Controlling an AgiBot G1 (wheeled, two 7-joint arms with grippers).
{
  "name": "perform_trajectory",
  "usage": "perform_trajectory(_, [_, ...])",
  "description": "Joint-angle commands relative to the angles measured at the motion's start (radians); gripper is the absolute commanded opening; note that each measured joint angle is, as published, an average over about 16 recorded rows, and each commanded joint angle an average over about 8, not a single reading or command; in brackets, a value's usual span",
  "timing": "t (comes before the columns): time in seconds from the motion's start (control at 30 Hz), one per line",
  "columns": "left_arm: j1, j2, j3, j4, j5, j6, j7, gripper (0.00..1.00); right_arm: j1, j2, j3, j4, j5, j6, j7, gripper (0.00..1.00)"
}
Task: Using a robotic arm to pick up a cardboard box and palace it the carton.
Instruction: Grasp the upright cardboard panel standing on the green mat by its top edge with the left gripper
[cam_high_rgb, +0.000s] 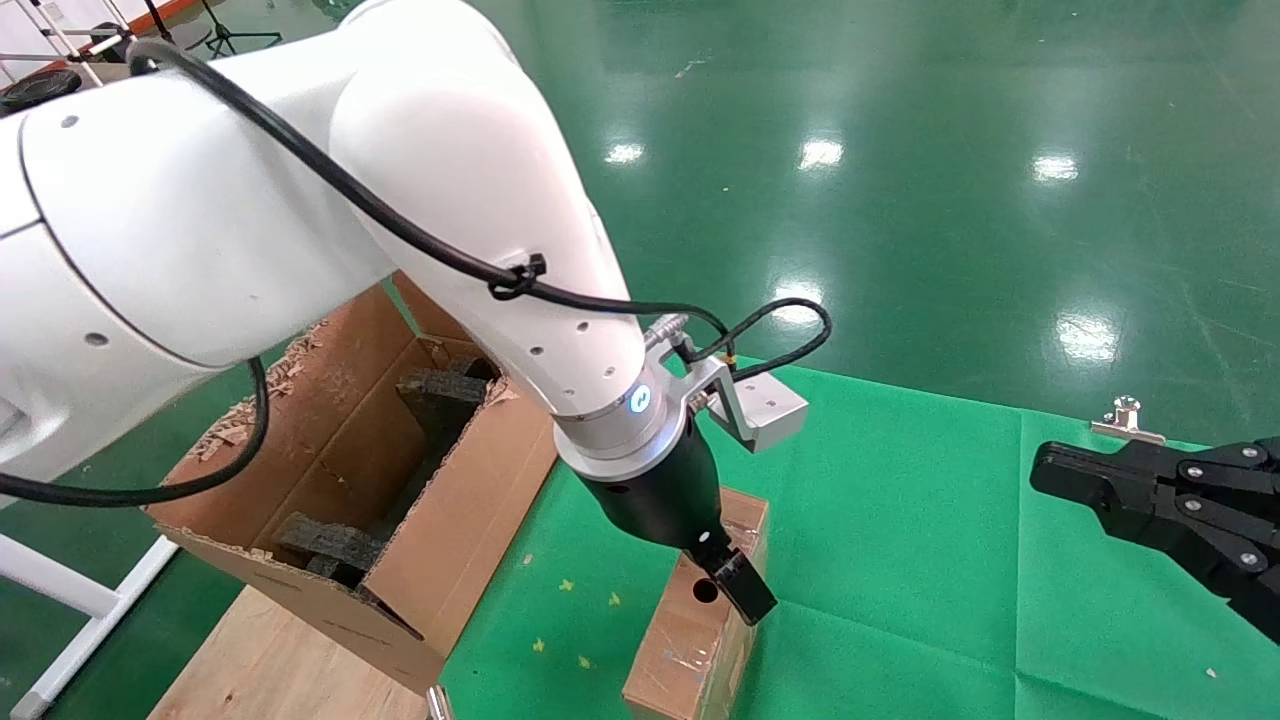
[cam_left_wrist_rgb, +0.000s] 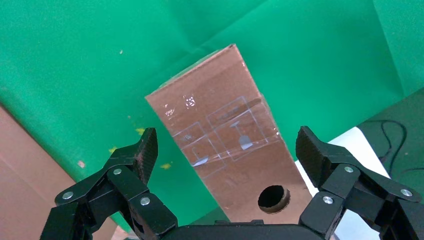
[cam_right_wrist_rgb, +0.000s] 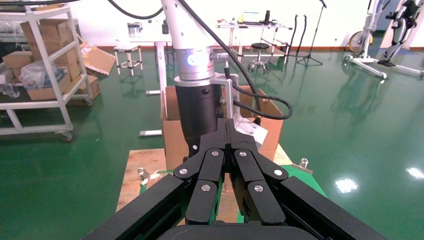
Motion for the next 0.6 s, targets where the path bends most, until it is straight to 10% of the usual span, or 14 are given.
perform_trajectory(0.03, [-0.002, 0.003, 0.005, -0.001, 0.007, -0.001, 0.007, 0.76, 0.0, 0.0, 0.0, 0.0, 0.0, 0.0, 0.0, 1.0])
perform_trajectory(0.23, [-0.003, 0.004, 0.006, -0.001, 0.008, -0.001, 0.008, 0.04, 0.0, 0.0, 0.0, 0.0, 0.0, 0.0, 0.0, 1.0])
perform_trajectory(0.6, [-0.002, 0.0, 0.001, -0.001, 0.004, -0.001, 0.002, 0.0, 0.0, 0.0, 0.0, 0.0, 0.0, 0.0, 0.0, 1.0])
